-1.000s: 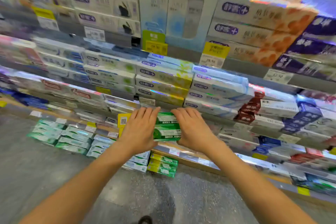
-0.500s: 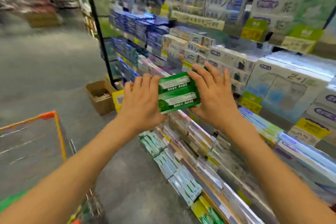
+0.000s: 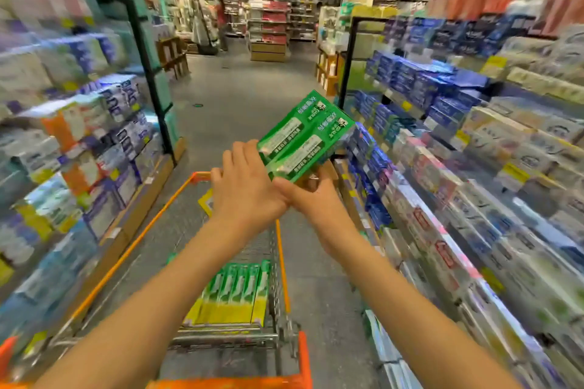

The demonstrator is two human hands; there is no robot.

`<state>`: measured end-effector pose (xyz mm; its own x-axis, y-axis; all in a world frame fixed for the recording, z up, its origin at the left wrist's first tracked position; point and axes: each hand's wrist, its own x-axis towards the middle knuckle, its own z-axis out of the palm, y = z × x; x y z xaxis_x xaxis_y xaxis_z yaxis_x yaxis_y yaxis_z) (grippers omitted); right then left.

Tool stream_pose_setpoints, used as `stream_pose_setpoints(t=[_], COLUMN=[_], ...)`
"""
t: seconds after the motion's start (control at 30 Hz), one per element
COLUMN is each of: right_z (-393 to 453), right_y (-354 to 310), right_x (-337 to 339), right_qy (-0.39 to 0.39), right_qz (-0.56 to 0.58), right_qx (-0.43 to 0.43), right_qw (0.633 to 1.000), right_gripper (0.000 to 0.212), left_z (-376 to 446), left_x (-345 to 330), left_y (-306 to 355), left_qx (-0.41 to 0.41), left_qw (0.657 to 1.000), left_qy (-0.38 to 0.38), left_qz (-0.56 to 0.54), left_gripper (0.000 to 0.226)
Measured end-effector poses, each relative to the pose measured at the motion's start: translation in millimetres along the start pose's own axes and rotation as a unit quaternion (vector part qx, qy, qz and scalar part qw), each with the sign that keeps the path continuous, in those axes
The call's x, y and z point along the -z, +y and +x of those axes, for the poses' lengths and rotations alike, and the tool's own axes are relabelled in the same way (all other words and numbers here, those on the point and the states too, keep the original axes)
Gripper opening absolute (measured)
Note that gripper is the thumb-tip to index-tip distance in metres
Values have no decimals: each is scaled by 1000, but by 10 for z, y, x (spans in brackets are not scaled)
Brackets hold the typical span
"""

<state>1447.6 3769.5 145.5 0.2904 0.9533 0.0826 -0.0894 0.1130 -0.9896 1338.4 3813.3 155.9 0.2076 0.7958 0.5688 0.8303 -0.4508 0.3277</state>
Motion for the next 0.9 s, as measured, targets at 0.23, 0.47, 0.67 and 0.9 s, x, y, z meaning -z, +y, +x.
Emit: stream_pose_setpoints(t=[0.23,0.47,0.67,0.9], right_z=[405,704,1050,1506], right_y=[512,866,1208,2210], right_x=[-1736,-2068,-2112,-1860], right_qy=[53,33,-41,-43], right_qz=[144,97,36,-12], right_qx=[-50,-136,-178,-274], right_qw=[987,985,983,961], right_gripper=[42,25,31,22], left_z=[-93,175,156,86], left_x=[172,60,-556,-1034], left_y=[-1362,-2386,-2798,-3369], left_qx=[127,164,258,352], left_qw=[989,895,837,836], left_qy=[-64,-287,-253,-255], left_qz=[-50,-299,-410,-335], left_gripper=[79,80,78,92])
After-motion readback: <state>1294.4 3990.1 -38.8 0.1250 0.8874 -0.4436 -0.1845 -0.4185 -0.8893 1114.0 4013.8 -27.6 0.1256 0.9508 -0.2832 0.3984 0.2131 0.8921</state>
